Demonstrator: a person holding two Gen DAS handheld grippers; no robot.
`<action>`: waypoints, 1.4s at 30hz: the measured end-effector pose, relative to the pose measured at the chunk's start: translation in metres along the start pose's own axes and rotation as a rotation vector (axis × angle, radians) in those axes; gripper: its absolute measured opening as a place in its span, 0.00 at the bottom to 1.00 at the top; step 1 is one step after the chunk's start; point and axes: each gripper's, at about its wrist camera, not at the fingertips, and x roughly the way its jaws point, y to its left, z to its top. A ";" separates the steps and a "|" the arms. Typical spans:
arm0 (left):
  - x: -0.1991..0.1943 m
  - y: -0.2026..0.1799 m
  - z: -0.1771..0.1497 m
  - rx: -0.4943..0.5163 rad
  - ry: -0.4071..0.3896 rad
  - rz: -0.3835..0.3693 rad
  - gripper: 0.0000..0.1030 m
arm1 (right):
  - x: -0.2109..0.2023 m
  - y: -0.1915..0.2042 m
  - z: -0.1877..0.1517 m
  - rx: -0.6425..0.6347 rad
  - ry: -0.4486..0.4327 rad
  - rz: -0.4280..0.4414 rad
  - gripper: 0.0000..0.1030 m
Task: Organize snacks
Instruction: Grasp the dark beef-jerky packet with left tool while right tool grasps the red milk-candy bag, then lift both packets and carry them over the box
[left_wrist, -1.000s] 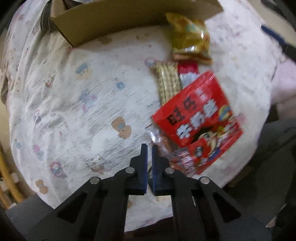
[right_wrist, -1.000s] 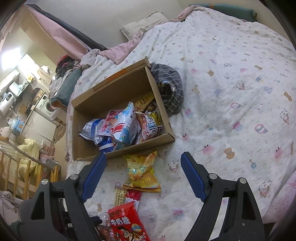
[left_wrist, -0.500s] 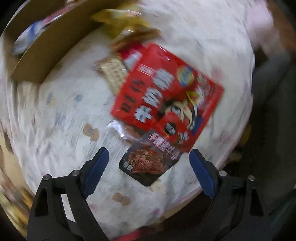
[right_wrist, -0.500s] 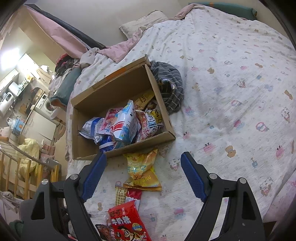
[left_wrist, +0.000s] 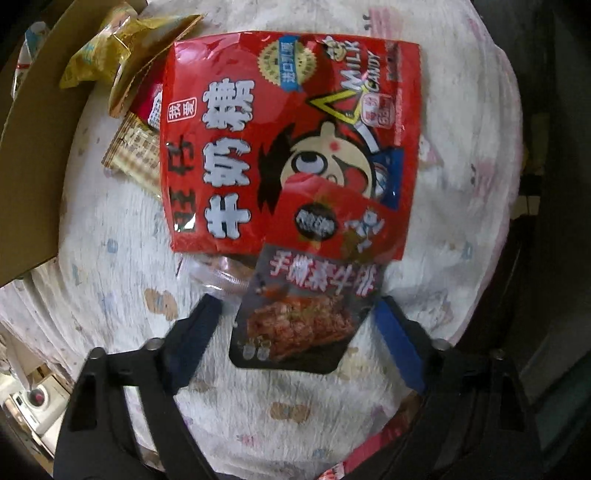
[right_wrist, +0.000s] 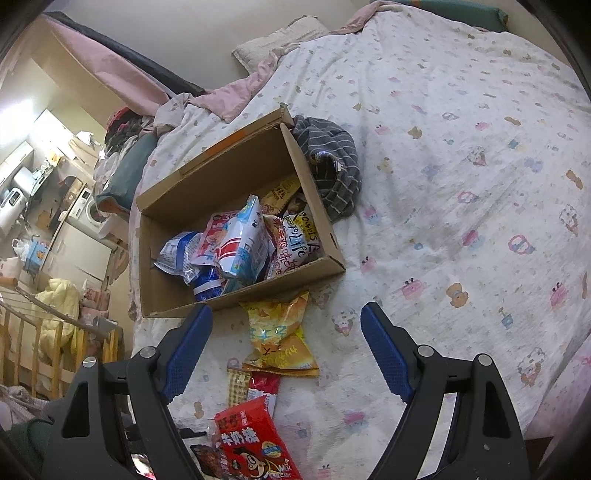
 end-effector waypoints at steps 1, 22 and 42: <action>0.002 -0.002 0.003 -0.008 0.003 -0.014 0.64 | 0.000 0.000 0.001 0.003 0.001 0.001 0.82; -0.072 0.131 -0.045 -0.676 -0.295 -0.098 0.57 | 0.024 0.016 -0.011 -0.053 0.163 0.011 0.82; -0.092 0.168 -0.120 -0.958 -0.427 -0.089 0.57 | 0.092 0.102 -0.119 -0.369 0.529 -0.242 0.86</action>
